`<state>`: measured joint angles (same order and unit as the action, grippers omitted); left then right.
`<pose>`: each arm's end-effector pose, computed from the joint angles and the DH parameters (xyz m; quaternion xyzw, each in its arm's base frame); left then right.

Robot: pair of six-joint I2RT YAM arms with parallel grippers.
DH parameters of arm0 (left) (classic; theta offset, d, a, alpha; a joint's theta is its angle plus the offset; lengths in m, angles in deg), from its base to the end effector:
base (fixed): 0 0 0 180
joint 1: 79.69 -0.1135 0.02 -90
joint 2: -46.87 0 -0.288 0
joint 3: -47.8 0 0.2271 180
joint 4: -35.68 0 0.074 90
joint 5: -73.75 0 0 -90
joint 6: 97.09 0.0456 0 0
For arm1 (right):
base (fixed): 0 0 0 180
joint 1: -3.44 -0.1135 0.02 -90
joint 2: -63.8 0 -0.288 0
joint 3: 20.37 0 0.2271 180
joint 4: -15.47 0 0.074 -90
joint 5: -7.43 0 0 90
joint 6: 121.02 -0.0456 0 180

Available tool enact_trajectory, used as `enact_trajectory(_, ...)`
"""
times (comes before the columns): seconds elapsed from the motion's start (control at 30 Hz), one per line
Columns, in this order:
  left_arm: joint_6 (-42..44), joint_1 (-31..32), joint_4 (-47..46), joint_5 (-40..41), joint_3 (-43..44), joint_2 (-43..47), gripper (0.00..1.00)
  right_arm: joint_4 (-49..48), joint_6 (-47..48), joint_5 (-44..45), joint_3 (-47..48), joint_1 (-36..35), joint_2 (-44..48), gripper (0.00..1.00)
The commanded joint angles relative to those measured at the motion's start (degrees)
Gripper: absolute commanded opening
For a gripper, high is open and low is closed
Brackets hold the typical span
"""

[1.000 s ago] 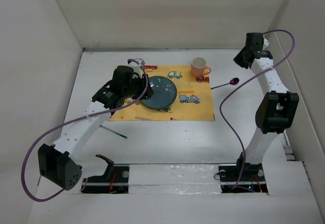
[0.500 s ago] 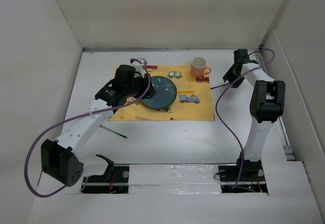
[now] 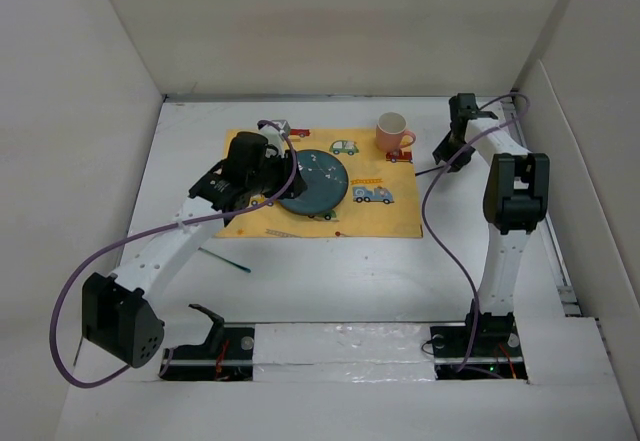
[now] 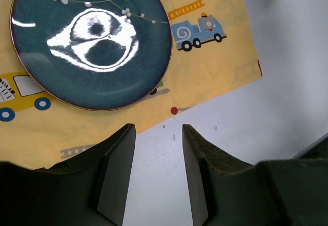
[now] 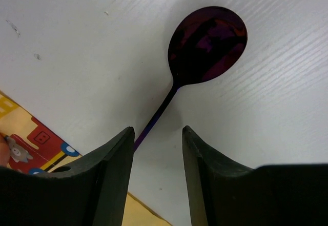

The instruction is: Set the dinner table for one person

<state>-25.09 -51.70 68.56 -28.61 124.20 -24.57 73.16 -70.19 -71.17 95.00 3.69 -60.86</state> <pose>0.2244 -0.1303 0.3507 0.1295 0.8438 -0.2852 0.4359 0.4543 -0.0110 0.2045 0.3475 0.9112 -0.0256 0.2196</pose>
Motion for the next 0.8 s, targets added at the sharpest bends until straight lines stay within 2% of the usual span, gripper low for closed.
enact_trajectory(0.0, 1.04, -0.21, -1.57, 0.84, -0.61, 2.01, 0.39, 3.06, -1.34, 2.40, 2.87, -0.25, -1.02, 0.47)
enact_trajectory(0.23, 2.00, -0.21, -1.48, 1.98, -1.05, 2.53, 0.39, 7.72, 0.94, 4.51, 7.26, -0.25, -4.97, 0.33)
enact_trajectory(0.4, 2.27, -0.21, -1.39, 2.69, -1.22, 3.06, 0.39, 12.12, 4.37, 6.17, 10.52, -0.25, -8.05, 0.32)
enact_trajectory(0.6, 2.36, -0.21, -1.48, 2.87, -1.93, 3.50, 0.39, 7.12, 5.34, 6.98, 1.75, 2.29, -3.93, 0.08)
enact_trajectory(0.63, 2.35, -0.21, -1.39, 2.78, -1.84, 3.59, 0.39, 6.24, 5.25, 6.54, 0.94, 2.82, -2.53, 0.00)
enact_trajectory(0.77, 2.27, -0.21, -1.30, 1.90, -1.58, 2.89, 0.39, 5.09, 4.64, 8.20, 1.11, 3.53, 0.46, 0.00)
